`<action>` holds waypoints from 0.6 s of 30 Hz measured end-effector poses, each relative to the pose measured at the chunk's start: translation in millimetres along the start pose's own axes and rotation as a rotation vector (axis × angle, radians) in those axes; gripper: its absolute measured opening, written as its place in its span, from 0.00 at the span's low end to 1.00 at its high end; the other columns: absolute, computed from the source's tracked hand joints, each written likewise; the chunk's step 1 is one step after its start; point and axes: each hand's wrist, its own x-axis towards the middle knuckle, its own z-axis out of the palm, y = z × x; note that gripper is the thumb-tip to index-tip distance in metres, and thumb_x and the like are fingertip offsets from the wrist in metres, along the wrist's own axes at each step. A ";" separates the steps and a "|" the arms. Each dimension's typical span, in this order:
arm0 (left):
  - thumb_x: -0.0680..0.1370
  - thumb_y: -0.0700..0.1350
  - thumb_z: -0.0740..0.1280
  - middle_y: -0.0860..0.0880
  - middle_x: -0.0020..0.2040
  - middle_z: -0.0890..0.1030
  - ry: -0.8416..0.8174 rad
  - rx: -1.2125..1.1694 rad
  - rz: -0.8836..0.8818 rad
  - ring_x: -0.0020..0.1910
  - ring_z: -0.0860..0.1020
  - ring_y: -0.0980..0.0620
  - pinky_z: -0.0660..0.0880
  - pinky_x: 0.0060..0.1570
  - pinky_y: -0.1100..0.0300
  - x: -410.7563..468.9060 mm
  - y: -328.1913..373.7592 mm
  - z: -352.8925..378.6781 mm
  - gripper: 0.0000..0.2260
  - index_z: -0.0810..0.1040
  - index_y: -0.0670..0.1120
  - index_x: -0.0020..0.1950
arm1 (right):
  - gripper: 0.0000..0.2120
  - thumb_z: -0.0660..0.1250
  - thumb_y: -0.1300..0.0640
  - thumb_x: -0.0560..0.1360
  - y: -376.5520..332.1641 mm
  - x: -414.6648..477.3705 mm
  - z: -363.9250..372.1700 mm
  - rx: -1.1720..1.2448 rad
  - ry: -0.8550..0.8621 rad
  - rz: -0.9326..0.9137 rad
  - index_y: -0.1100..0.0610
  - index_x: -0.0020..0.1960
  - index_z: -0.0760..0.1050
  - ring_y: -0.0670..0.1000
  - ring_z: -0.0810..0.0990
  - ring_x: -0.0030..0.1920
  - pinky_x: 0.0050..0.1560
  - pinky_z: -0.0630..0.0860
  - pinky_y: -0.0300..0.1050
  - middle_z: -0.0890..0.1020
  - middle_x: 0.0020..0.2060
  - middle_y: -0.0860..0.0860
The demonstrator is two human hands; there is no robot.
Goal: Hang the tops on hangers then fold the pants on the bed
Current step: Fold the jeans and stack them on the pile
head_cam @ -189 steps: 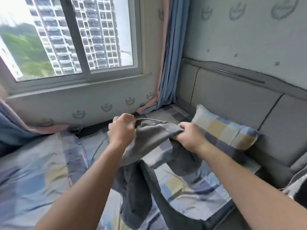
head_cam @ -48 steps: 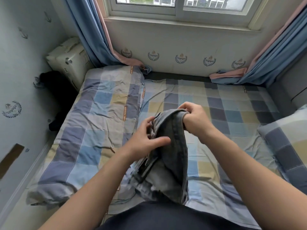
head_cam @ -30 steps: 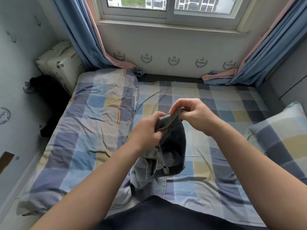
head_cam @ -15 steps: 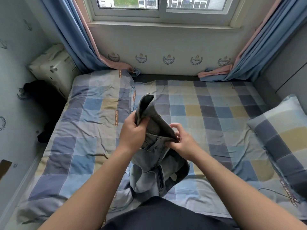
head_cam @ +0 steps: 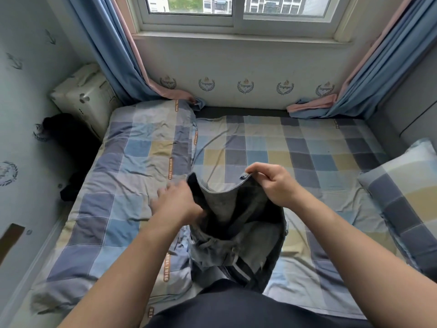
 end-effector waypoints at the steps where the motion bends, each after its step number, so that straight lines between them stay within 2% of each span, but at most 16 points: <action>1: 0.64 0.62 0.77 0.44 0.81 0.56 0.073 0.054 0.044 0.78 0.58 0.39 0.61 0.74 0.41 -2.6 4.2 -1.0 0.51 0.54 0.52 0.80 | 0.17 0.62 0.64 0.82 -8.8 2.5 -1.9 -0.008 -0.035 -0.032 0.43 0.49 0.79 0.34 0.79 0.47 0.51 0.70 0.27 0.82 0.40 0.33; 2: 0.63 0.65 0.77 0.48 0.83 0.46 0.156 0.030 0.164 0.81 0.49 0.41 0.53 0.76 0.40 -5.0 10.1 -0.2 0.57 0.45 0.56 0.81 | 0.15 0.62 0.65 0.82 -17.2 5.1 -3.2 -0.019 -0.067 -0.062 0.46 0.51 0.80 0.33 0.79 0.48 0.53 0.69 0.26 0.82 0.43 0.33; 3: 0.63 0.65 0.78 0.52 0.83 0.43 0.217 0.005 0.315 0.81 0.44 0.44 0.48 0.77 0.39 -7.1 17.8 0.7 0.58 0.42 0.59 0.81 | 0.14 0.62 0.65 0.82 -25.6 7.3 -4.0 -0.026 -0.094 -0.089 0.49 0.52 0.81 0.33 0.79 0.48 0.54 0.69 0.26 0.82 0.45 0.35; 4: 0.64 0.64 0.78 0.54 0.82 0.46 0.254 -0.006 0.433 0.81 0.45 0.46 0.48 0.78 0.40 -8.1 25.2 1.6 0.55 0.46 0.60 0.80 | 0.13 0.62 0.66 0.82 -33.3 8.8 -4.8 -0.027 -0.112 -0.113 0.52 0.53 0.82 0.33 0.79 0.48 0.54 0.70 0.27 0.82 0.46 0.38; 5: 0.67 0.63 0.77 0.52 0.81 0.56 0.264 -0.011 0.497 0.81 0.52 0.47 0.55 0.77 0.41 -6.9 30.7 2.9 0.46 0.55 0.60 0.79 | 0.13 0.62 0.67 0.81 -39.8 10.5 -6.0 -0.023 -0.123 -0.133 0.55 0.54 0.82 0.34 0.79 0.48 0.54 0.70 0.28 0.82 0.46 0.40; 6: 0.70 0.59 0.75 0.48 0.75 0.69 0.259 -0.020 0.501 0.76 0.65 0.45 0.66 0.68 0.46 -6.4 36.0 2.3 0.32 0.67 0.59 0.72 | 0.12 0.62 0.67 0.81 -44.4 12.3 -8.5 -0.022 -0.132 -0.149 0.56 0.54 0.82 0.35 0.79 0.47 0.54 0.71 0.29 0.83 0.46 0.42; 7: 0.74 0.55 0.71 0.47 0.63 0.79 0.287 -0.056 0.454 0.66 0.75 0.42 0.71 0.55 0.51 -5.3 39.3 1.6 0.17 0.74 0.57 0.61 | 0.12 0.62 0.67 0.81 -47.2 14.5 -12.1 -0.033 -0.152 -0.150 0.56 0.54 0.82 0.37 0.78 0.45 0.52 0.72 0.31 0.82 0.45 0.43; 8: 0.76 0.50 0.68 0.47 0.54 0.82 0.345 -0.108 0.393 0.57 0.79 0.41 0.71 0.45 0.53 -1.7 40.3 2.1 0.08 0.76 0.55 0.54 | 0.11 0.63 0.66 0.80 -48.6 16.7 -17.0 -0.062 -0.196 -0.135 0.54 0.53 0.81 0.39 0.77 0.42 0.49 0.73 0.33 0.82 0.43 0.45; 9: 0.76 0.45 0.65 0.47 0.49 0.83 0.402 -0.163 0.349 0.52 0.80 0.40 0.70 0.41 0.54 1.3 39.6 1.4 0.06 0.77 0.54 0.52 | 0.08 0.65 0.64 0.78 -48.8 18.5 -22.3 -0.115 -0.268 -0.101 0.53 0.52 0.80 0.40 0.76 0.39 0.45 0.73 0.35 0.81 0.41 0.46; 10: 0.76 0.43 0.64 0.47 0.48 0.83 0.447 -0.204 0.328 0.50 0.81 0.40 0.72 0.40 0.53 2.7 38.5 -1.8 0.09 0.78 0.54 0.53 | 0.08 0.67 0.61 0.76 -47.6 19.9 -26.7 -0.194 -0.351 -0.045 0.51 0.52 0.79 0.41 0.76 0.39 0.43 0.73 0.37 0.80 0.41 0.46; 12: 0.74 0.39 0.63 0.48 0.49 0.83 0.506 -0.247 0.356 0.49 0.80 0.41 0.73 0.42 0.53 8.3 38.7 -9.6 0.13 0.79 0.54 0.54 | 0.15 0.68 0.59 0.72 -40.5 21.3 -30.5 -0.378 -0.471 0.086 0.46 0.56 0.77 0.45 0.79 0.45 0.46 0.77 0.42 0.81 0.45 0.45; 13: 0.73 0.39 0.63 0.49 0.50 0.83 0.523 -0.264 0.376 0.50 0.80 0.41 0.73 0.42 0.54 10.9 39.3 -14.0 0.14 0.80 0.54 0.54 | 0.18 0.67 0.59 0.72 -35.0 21.4 -30.0 -0.435 -0.474 0.125 0.44 0.60 0.76 0.48 0.79 0.48 0.49 0.78 0.45 0.82 0.48 0.45; 15: 0.73 0.37 0.63 0.50 0.51 0.81 0.548 -0.270 0.403 0.52 0.79 0.43 0.70 0.43 0.55 19.7 39.3 -21.0 0.15 0.81 0.53 0.54 | 0.18 0.64 0.61 0.73 -22.5 22.5 -27.8 -0.492 -0.342 0.145 0.46 0.59 0.78 0.52 0.79 0.50 0.50 0.78 0.47 0.82 0.50 0.48; 18: 0.72 0.34 0.62 0.49 0.53 0.80 0.556 -0.196 0.341 0.56 0.77 0.43 0.70 0.44 0.54 40.8 23.1 -30.5 0.17 0.82 0.50 0.53 | 0.07 0.63 0.62 0.73 1.9 26.9 -32.9 -0.651 -0.084 0.197 0.51 0.46 0.76 0.59 0.80 0.48 0.45 0.79 0.50 0.82 0.45 0.51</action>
